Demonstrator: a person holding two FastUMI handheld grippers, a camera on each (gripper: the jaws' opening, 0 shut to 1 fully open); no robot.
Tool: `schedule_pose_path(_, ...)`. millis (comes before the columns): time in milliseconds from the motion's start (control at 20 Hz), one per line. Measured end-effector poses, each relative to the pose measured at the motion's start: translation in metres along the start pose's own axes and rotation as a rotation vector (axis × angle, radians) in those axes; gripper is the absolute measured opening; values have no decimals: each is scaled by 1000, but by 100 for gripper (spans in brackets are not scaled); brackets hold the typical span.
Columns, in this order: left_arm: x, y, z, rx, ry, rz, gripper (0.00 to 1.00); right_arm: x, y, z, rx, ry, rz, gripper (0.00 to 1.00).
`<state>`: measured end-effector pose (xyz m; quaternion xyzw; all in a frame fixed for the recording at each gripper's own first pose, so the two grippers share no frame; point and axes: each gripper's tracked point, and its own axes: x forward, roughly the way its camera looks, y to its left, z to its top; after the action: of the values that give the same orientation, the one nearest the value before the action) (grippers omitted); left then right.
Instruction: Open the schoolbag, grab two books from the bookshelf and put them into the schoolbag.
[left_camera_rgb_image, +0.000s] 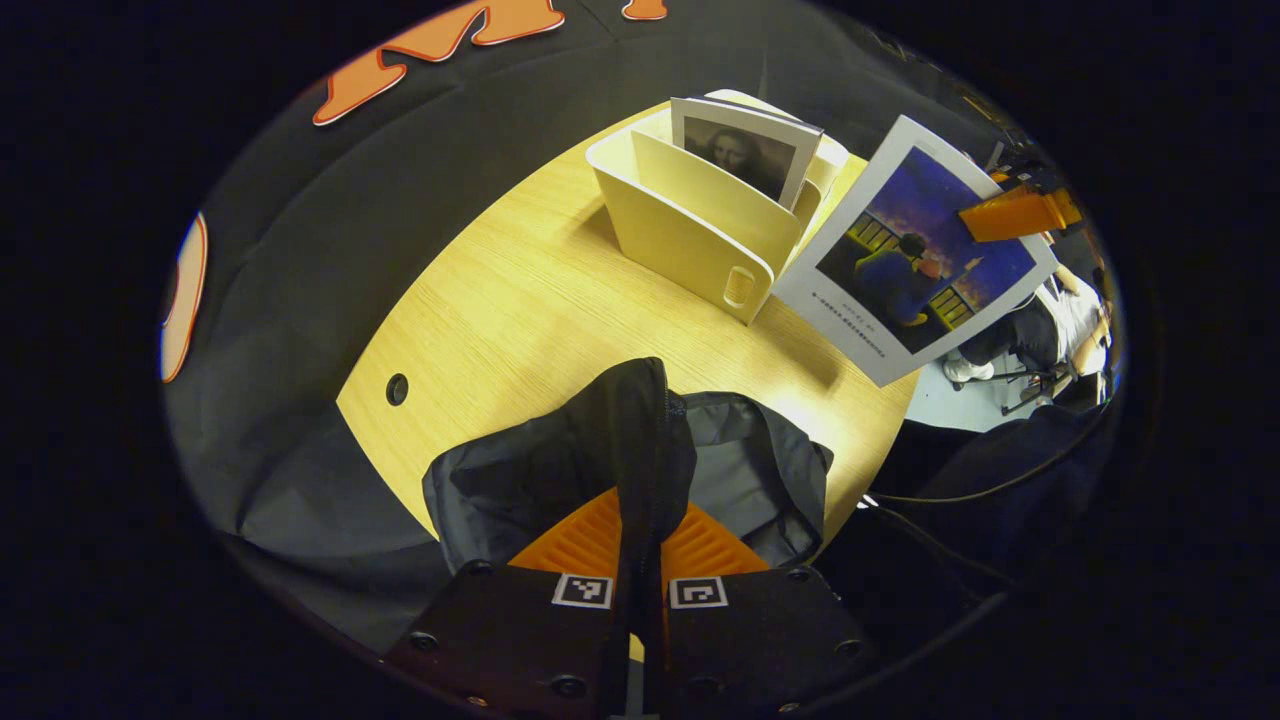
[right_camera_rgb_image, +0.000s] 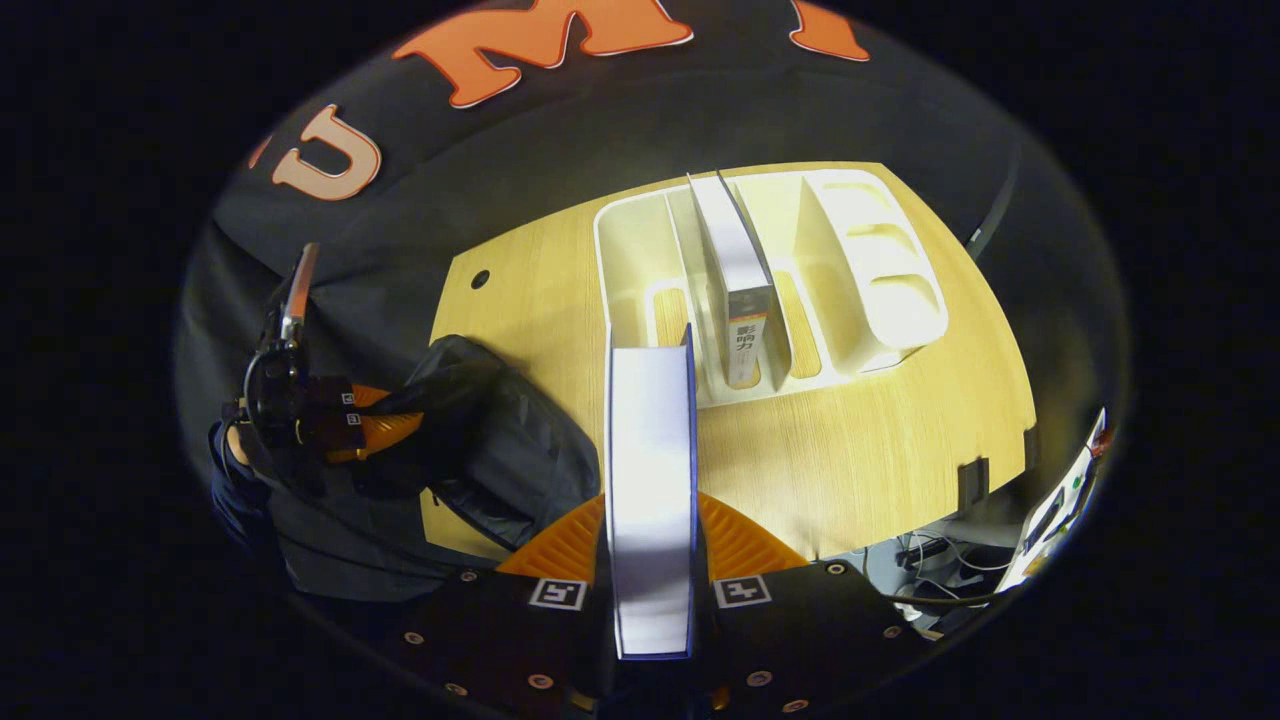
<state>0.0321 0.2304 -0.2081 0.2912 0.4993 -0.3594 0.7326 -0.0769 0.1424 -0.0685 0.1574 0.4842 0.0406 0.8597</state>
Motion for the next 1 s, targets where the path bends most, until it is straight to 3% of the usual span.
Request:
schedule_pose_path(150, -2, -1, 1, -27, -4, -7, 7, -4, 4, -9, 38, -20, 54, 31)
schedule_pose_path(550, -13, 2, 5, -99, -47, -18, 7, 34, 54, -35, 258, -24, 335, 30)
schedule_pose_path(1000, -21, 7, 3, -153, -83, -14, 7, 78, 117, -24, 392, -77, 544, 30)
